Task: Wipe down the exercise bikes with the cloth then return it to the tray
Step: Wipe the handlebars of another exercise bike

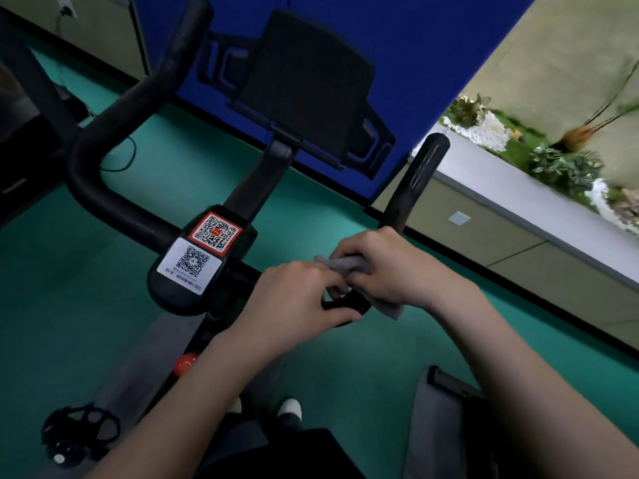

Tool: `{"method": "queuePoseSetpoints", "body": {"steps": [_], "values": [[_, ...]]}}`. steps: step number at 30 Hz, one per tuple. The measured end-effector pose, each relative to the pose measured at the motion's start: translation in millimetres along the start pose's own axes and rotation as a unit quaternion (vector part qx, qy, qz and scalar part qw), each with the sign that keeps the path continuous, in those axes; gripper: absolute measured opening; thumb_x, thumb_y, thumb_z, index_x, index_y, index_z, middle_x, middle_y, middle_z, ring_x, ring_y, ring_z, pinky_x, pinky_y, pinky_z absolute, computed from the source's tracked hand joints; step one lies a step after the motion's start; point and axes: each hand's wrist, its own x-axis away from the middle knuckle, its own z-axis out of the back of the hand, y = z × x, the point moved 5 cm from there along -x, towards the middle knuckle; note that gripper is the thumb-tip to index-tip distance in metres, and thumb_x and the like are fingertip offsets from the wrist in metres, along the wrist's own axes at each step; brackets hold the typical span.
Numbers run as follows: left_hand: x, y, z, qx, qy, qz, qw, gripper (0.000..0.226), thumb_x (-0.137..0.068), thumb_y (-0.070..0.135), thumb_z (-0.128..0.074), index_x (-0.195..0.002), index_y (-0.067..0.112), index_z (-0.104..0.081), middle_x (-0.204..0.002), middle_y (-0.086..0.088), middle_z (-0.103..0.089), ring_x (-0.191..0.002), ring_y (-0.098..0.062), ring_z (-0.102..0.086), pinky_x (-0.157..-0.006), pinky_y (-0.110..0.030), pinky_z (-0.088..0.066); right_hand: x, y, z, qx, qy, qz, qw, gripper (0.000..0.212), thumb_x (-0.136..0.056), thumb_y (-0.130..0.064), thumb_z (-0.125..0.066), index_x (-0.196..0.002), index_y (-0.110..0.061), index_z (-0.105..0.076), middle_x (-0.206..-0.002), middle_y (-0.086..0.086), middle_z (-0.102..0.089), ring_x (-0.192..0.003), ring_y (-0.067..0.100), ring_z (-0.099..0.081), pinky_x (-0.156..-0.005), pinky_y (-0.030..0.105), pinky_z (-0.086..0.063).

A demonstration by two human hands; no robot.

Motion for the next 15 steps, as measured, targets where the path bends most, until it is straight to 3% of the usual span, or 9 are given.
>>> {"method": "queuePoseSetpoints", "body": {"steps": [4,7,12,15], "values": [[-0.4,-2.0,-0.7,0.004,-0.005,-0.013,1.000,0.038,-0.070,0.066,-0.064,-0.091,0.034,-0.067,-0.093,0.018,-0.067,-0.086,-0.003,-0.060,-0.060,-0.024,-0.034,-12.7,6.1,8.9,0.050,0.044,-0.050,0.996,0.025,-0.078,-0.008,-0.057,-0.099,-0.014,-0.070,-0.096,0.009,-0.071,-0.096,0.026,-0.062,-0.083,0.035,-0.048],[-1.6,-3.4,-1.3,0.016,-0.012,-0.013,1.000,0.039,-0.072,0.066,-0.062,-0.092,0.033,-0.066,-0.094,0.018,-0.066,-0.087,-0.002,-0.059,-0.062,-0.024,-0.034,-22.2,16.2,24.8,0.067,0.063,-0.085,0.992,0.024,-0.080,-0.009,-0.060,-0.100,-0.015,-0.071,-0.094,0.007,-0.072,-0.092,0.023,-0.064,-0.077,0.030,-0.047],[-2.8,-4.7,-3.0,0.020,-0.014,-0.018,1.000,0.039,-0.075,0.065,-0.059,-0.096,0.032,-0.065,-0.099,0.017,-0.066,-0.092,-0.004,-0.060,-0.063,-0.023,-0.031,-30.9,9.2,24.4,0.057,-0.028,-0.080,0.995,0.022,-0.078,-0.015,-0.066,-0.098,-0.023,-0.074,-0.091,0.001,-0.072,-0.089,0.016,-0.064,-0.077,0.032,-0.053],[-3.1,-4.9,-4.6,0.022,-0.015,-0.022,0.999,0.041,-0.076,0.066,-0.058,-0.098,0.032,-0.064,-0.101,0.016,-0.066,-0.094,-0.005,-0.060,-0.064,-0.024,-0.032,-35.3,6.7,19.5,0.102,-0.055,-0.062,0.991,0.019,-0.080,-0.013,-0.064,-0.095,-0.018,-0.074,-0.092,0.004,-0.073,-0.090,0.020,-0.064,-0.079,0.034,-0.051]]}}
